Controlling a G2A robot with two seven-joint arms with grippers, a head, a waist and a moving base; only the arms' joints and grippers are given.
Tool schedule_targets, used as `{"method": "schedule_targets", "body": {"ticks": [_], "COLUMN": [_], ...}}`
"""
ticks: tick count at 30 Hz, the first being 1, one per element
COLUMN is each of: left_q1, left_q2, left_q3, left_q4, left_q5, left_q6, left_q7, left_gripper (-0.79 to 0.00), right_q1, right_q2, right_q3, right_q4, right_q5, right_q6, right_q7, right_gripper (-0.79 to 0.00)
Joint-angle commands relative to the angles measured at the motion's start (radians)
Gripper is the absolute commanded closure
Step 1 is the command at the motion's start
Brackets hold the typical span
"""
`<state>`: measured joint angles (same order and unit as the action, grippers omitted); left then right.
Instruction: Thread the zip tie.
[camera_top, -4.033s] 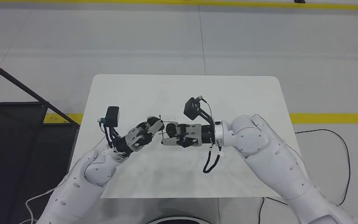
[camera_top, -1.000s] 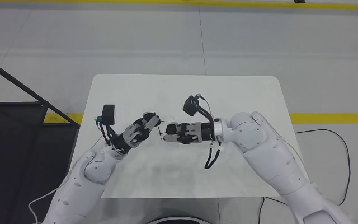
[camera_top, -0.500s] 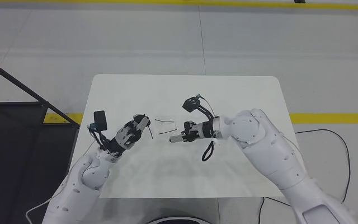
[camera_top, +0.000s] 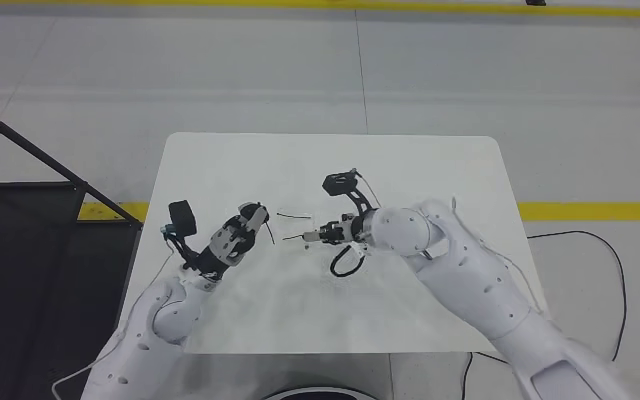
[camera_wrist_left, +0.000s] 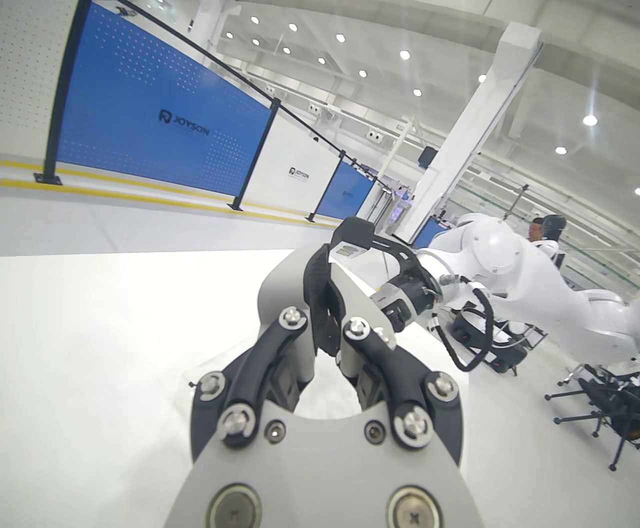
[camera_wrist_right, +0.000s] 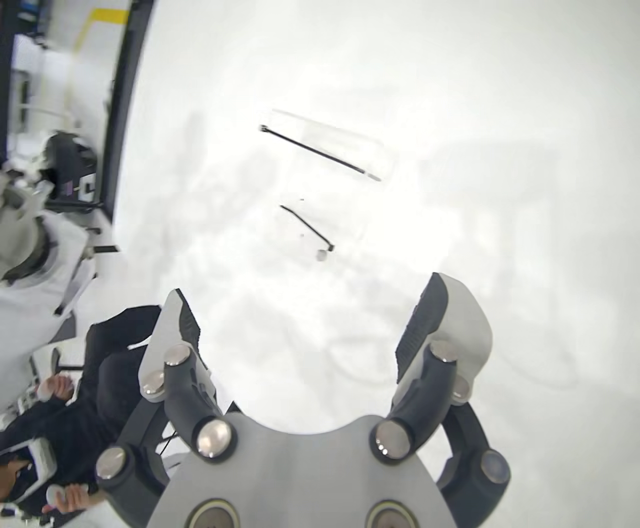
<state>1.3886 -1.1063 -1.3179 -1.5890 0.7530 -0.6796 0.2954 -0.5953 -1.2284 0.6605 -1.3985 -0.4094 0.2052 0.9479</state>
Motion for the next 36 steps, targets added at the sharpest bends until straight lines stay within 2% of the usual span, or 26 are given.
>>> {"method": "schedule_targets", "body": {"ticks": [1, 4, 9, 10, 12, 15, 19, 32, 34, 35, 36], "left_q1": [0.001, 0.0, -0.003, -0.003, -0.004, -0.004, -0.005, -0.008, -0.008, -0.008, -0.009], "left_q2": [-0.003, -0.006, -0.01, -0.011, -0.012, -0.014, -0.017, -0.026, -0.027, -0.027, -0.028], "left_q3": [0.005, 0.004, -0.004, -0.005, -0.007, -0.008, -0.009, -0.014, -0.015, -0.015, -0.016], "left_q4": [0.01, 0.031, 0.061, 0.065, 0.07, 0.074, 0.076, 0.082, 0.083, 0.083, 0.085], "left_q5": [0.019, 0.032, 0.031, 0.031, 0.03, 0.03, 0.034, 0.041, 0.042, 0.042, 0.043], "left_q6": [-0.001, -0.002, -0.014, -0.016, -0.019, -0.022, -0.025, -0.026, -0.027, -0.028, -0.026], "left_q7": [0.024, 0.058, 0.087, 0.089, 0.09, 0.093, 0.094, 0.091, 0.09, 0.09, 0.09], "left_gripper": [0.0, 0.0, 0.0, 0.0, 0.0, 0.0, 0.0, 0.0, 0.0, 0.0, 0.0], "right_q1": [0.02, 0.051, 0.086, 0.09, 0.093, 0.096, 0.099, 0.092, 0.091, 0.09, 0.089], "right_q2": [-0.015, -0.039, -0.072, -0.078, -0.087, -0.097, -0.109, -0.134, -0.136, -0.138, -0.139], "right_q3": [-0.029, -0.064, -0.105, -0.109, -0.114, -0.118, -0.125, -0.122, -0.118, -0.117, -0.115], "right_q4": [0.014, 0.043, 0.09, 0.097, 0.107, 0.119, 0.131, 0.133, 0.134, 0.135, 0.135], "right_q5": [-0.025, -0.046, -0.066, -0.066, -0.066, -0.071, -0.082, -0.134, -0.139, -0.142, -0.144], "right_q6": [0.076, 0.132, 0.165, 0.165, 0.163, 0.16, 0.161, 0.177, 0.173, 0.172, 0.169], "right_q7": [-0.001, 0.005, 0.009, 0.007, 0.001, -0.002, 0.004, 0.02, 0.021, 0.022, 0.022], "right_gripper": [-0.785, -0.785, -0.782, -0.671, -0.542, -0.388, -0.296, -0.212, -0.071, -0.018, 0.0]}}
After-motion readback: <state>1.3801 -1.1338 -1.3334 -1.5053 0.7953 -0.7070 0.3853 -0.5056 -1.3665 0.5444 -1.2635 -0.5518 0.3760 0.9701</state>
